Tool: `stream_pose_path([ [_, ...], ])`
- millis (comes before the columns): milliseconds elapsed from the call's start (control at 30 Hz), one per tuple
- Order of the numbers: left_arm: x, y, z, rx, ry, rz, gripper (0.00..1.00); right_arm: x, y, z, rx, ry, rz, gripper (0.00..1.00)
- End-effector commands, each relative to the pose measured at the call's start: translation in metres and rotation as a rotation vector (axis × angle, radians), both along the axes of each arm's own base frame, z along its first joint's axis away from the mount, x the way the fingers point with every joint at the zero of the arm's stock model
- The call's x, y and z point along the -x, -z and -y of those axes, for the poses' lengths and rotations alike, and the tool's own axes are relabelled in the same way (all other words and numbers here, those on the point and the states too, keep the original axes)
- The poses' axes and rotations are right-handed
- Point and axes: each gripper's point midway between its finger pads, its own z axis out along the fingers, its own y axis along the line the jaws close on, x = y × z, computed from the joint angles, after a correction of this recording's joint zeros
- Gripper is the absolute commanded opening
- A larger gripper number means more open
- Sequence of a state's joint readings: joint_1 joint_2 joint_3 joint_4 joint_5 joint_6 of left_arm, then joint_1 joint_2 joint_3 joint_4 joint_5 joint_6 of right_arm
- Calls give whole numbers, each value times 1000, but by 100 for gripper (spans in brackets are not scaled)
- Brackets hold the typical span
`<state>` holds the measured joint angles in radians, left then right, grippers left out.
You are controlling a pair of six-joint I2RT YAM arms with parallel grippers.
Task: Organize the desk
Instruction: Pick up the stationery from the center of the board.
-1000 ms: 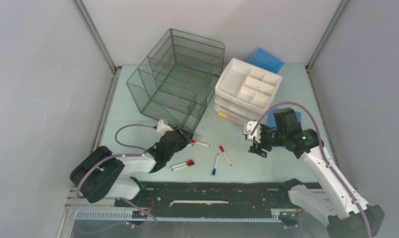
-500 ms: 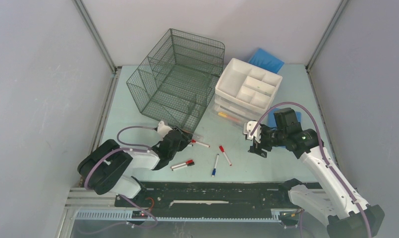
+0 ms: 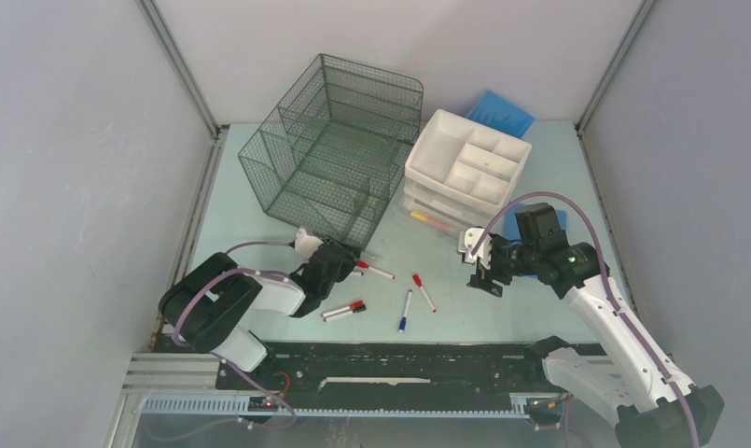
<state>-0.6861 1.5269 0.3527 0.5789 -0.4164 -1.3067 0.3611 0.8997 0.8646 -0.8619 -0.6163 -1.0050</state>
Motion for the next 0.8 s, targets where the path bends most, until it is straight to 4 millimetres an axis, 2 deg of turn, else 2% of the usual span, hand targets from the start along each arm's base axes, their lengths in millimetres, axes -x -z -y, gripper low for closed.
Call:
stream_pose_path([
  [0, -10, 0, -1, 39, -46, 10, 44, -3, -2, -3, -7, -6, 17, 75],
  [100, -10, 2, -1, 51, -49, 5, 41, -3, -2, -2, -7, -6, 18, 75],
  [267, -8, 2, -4, 65, -57, 8, 26, -2, -2, -3, -9, -8, 19, 75],
  [433, -5, -7, -3, 97, -37, 30, 9, -3, -2, -3, -9, -7, 19, 75],
  [767, 3, -39, -6, 166, -13, 119, 3, 0, -3, -5, -17, -18, 14, 75],
])
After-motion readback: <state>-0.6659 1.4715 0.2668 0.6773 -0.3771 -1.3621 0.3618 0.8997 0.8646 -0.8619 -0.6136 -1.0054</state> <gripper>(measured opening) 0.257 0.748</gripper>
